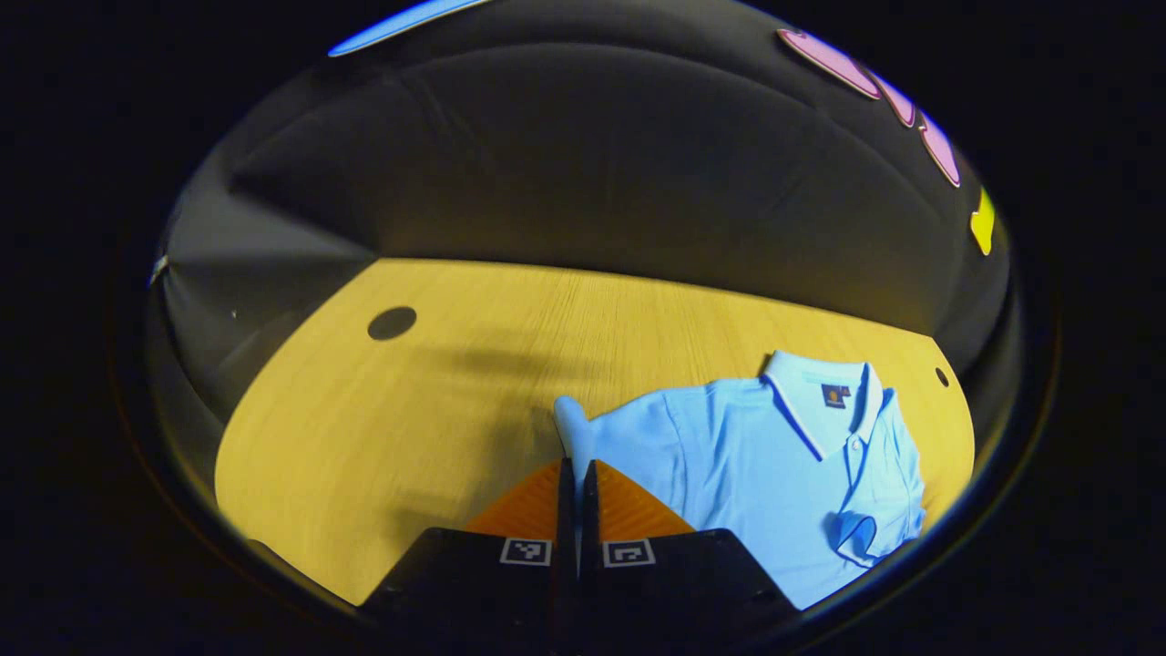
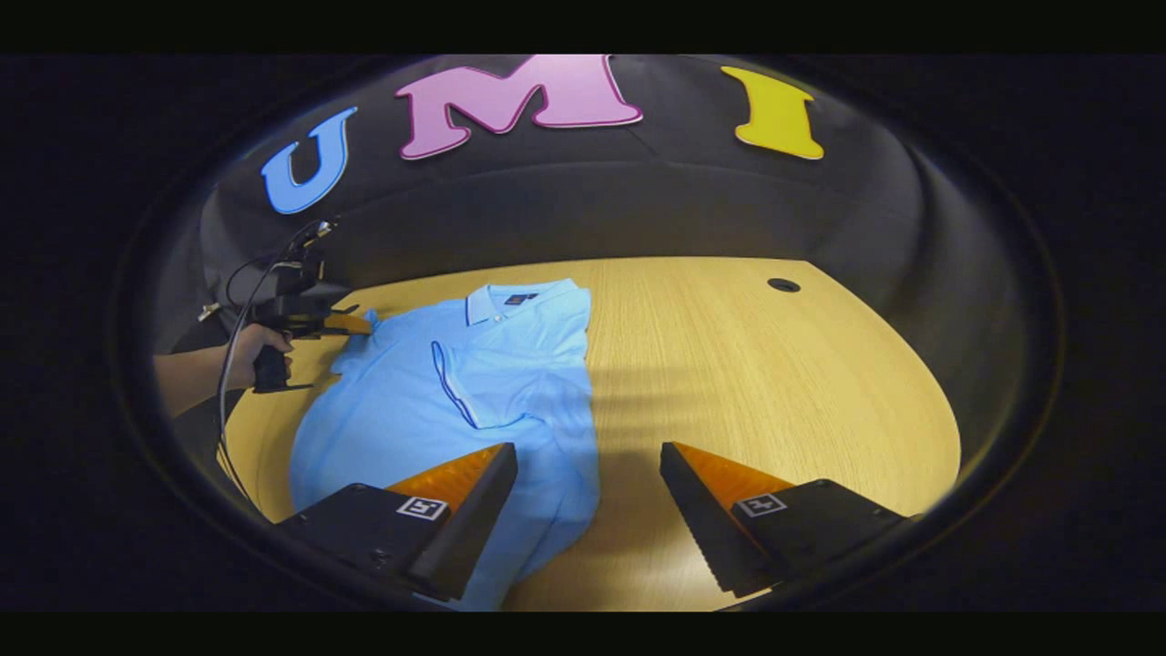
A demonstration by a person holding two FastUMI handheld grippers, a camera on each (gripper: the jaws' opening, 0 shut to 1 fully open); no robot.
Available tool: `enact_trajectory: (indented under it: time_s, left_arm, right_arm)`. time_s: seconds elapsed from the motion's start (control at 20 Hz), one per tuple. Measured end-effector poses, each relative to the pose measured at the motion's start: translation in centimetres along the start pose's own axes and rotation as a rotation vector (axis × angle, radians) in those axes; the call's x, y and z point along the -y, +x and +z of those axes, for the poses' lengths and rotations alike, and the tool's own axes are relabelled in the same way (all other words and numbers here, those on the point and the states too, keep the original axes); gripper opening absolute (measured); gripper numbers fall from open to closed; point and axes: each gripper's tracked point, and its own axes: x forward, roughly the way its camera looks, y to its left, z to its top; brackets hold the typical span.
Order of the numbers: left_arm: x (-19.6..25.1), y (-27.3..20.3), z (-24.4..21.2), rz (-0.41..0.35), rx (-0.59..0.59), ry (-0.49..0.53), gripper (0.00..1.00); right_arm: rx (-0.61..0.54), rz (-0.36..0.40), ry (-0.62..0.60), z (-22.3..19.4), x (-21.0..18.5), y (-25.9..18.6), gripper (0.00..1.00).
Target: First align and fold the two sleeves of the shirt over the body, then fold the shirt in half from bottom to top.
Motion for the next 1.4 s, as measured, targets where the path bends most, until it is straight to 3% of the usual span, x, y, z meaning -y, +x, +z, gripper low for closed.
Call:
enact_trajectory:
  time_s: [0.1, 0.15, 0.2, 0.25, 0.3, 0.35, 0.5, 0.55, 0.6, 0.7, 0.75, 0.8, 0.85, 1.05, 1.1, 1.2, 1.25, 1.4]
  left_arm:
    - [1.0, -1.5, 1.6, 0.000, 0.034, 0.031, 0.06]
    - [1.7, -2.3, 2.1, -0.003, 0.039, 0.054, 0.06]
    - [2.9, -3.2, 2.2, -0.019, 0.035, 0.081, 0.06]
    - [4.2, -4.0, 2.2, -0.036, 0.029, 0.097, 0.06]
    - [6.1, -4.7, 2.1, -0.059, 0.025, 0.098, 0.06]
    - [8.1, -5.3, 2.0, -0.090, 0.021, 0.090, 0.06]
    - [13.8, -6.6, 0.8, -0.191, 0.008, 0.060, 0.06]
    - [15.6, -7.1, 0.4, -0.226, 0.002, 0.048, 0.06]
    - [17.3, -7.7, -0.1, -0.258, -0.010, 0.033, 0.06]
    - [20.2, -8.9, -1.2, -0.332, -0.028, 0.009, 0.09]
    - [21.2, -9.2, -1.7, -0.364, -0.031, 0.008, 0.11]
    - [22.3, -10.3, -2.4, -0.413, -0.037, 0.013, 0.19]
    - [23.0, -11.6, -3.2, -0.451, -0.048, 0.024, 0.19]
    - [21.2, -15.7, -6.9, -0.460, -0.037, 0.111, 0.81]
    - [20.2, -17.3, -7.6, -0.455, -0.020, 0.136, 0.95]
    - [17.7, -20.8, -9.2, -0.435, 0.016, 0.186, 0.98]
    - [16.3, -22.5, -10.0, -0.417, 0.028, 0.207, 0.98]
    - [12.2, -27.5, -12.8, -0.363, 0.036, 0.189, 0.97]
  right_arm:
    - [0.018, -0.017, 0.020, 0.0, 0.8, -0.3, 0.92]
    - [0.018, -0.022, 0.031, -0.3, 1.0, -0.5, 0.98]
    - [0.013, -0.024, 0.041, -0.7, 1.3, -0.7, 0.92]
    - [0.009, -0.027, 0.048, -1.1, 1.4, -1.0, 0.98]
    - [0.011, -0.033, 0.053, -1.3, 1.6, -0.9, 0.98]
    - [0.014, -0.039, 0.059, -1.5, 1.8, -1.1, 0.92]
    - [0.014, -0.051, 0.088, -2.1, 2.1, -2.5, 0.92]
    - [0.017, -0.057, 0.092, -2.1, 2.2, -2.8, 0.98]
    - [0.021, -0.063, 0.091, -2.2, 2.3, -3.2, 0.92]
    - [0.028, -0.074, 0.086, -2.2, 2.5, -4.0, 0.92]
    - [0.031, -0.078, 0.085, -2.2, 2.6, -4.4, 0.98]
    - [0.031, -0.084, 0.085, -2.3, 2.5, -4.8, 0.98]
    - [0.029, -0.086, 0.088, -2.5, 2.4, -5.2, 0.98]
    - [0.032, -0.090, 0.108, -3.4, 1.1, -7.4, 0.98]
    - [0.031, -0.092, 0.103, -3.7, 0.7, -8.0, 0.92]
    - [0.029, -0.088, 0.098, -4.6, -0.5, -9.4, 0.92]
    - [0.024, -0.086, 0.101, -5.1, -1.1, -10.1, 0.98]
    - [-0.003, -0.072, 0.109, -7.1, -3.2, -12.2, 0.98]
